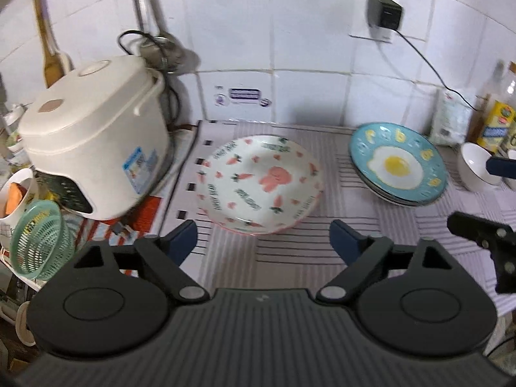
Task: Organize plates and bowls
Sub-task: 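Move the right gripper to the pink bunny plate rim and grasp it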
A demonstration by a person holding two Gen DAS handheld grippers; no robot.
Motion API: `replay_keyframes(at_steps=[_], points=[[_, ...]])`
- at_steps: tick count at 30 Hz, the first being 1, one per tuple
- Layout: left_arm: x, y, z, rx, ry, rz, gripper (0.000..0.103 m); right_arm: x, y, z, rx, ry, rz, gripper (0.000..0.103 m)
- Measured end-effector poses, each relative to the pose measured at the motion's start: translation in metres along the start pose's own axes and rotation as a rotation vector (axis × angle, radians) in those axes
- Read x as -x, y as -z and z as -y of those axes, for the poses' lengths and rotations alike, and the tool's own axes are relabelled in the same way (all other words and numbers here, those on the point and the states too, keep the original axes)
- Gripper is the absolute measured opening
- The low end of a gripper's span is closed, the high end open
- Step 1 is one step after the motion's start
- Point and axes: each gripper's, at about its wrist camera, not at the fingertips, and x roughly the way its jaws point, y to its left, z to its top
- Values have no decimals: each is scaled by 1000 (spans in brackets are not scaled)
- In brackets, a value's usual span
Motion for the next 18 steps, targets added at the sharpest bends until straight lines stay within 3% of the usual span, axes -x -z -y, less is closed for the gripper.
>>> replay_keyframes(at_steps=[4,7,10,14,18], points=[[-12,4,-17,23,-16,11,95,-12,5,-15,40,-30,90,100],[-23,4,-33,86,33,-3,95,-28,9,-22,45,-42,133,100],[-32,6,-41,133,23,2,95,-48,3,-25,-16,-107,44,100],[-50,7,-43,62,-10,-20,95,-69,6,-26,-88,-154,71,100],[-73,5,-50,80,-5,-58,95,-97,10,-24,-116,-171,66,100]])
